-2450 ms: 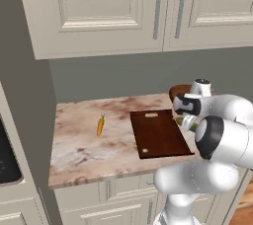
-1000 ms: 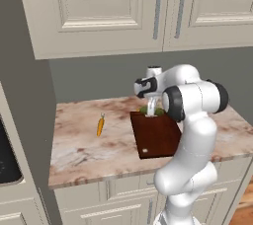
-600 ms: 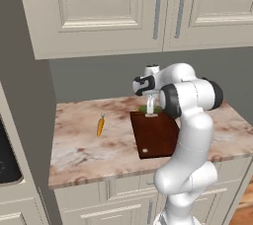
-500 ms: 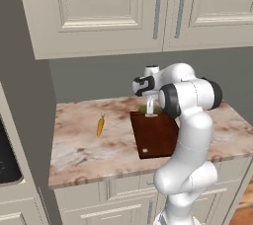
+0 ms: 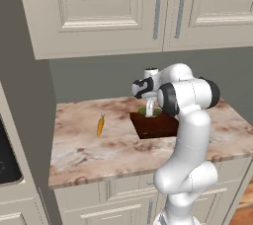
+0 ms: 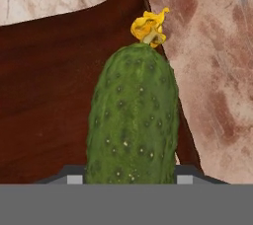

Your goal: Place the two vegetables and bowl onto the tray for setting up a vegetable dip station.

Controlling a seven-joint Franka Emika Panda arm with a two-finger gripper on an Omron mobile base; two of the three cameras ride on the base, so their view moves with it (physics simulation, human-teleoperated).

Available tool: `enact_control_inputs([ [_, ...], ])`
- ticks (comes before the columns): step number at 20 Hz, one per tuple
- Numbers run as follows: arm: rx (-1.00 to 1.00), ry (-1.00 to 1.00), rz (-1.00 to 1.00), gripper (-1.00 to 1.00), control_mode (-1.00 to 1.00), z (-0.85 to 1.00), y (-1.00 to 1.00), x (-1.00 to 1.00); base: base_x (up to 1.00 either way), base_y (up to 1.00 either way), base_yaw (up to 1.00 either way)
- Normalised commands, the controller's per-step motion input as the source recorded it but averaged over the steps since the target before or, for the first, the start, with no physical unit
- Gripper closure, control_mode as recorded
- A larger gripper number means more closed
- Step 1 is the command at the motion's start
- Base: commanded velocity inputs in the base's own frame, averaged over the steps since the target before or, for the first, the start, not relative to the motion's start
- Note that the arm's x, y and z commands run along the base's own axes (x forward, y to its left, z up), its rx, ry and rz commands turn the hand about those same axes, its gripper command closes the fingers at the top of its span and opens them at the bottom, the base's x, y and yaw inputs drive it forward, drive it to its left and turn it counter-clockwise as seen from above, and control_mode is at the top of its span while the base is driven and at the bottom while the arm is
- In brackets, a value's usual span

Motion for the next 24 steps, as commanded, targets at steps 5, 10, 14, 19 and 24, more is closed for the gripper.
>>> enact_control_inputs([
  [5, 0.0, 0.0, 0.03, 1.0, -1.0, 0.0, 0.0, 0.0, 0.0, 0.0, 0.0],
  [10, 0.0, 0.0, 0.03, 1.0, -1.0, 0.0, 0.0, 0.0, 0.0, 0.0, 0.0],
  [14, 0.0, 0.0, 0.02, -1.0, -1.0, 0.0, 0.0, 0.0, 0.0, 0.0, 0.0],
  [19, 0.0, 0.0, 0.0, -1.0, -1.0, 0.0, 0.0, 0.0, 0.0, 0.0, 0.0],
  [24, 0.0, 0.0, 0.0, -1.0, -1.0, 0.0, 0.0, 0.0, 0.0, 0.0, 0.0],
])
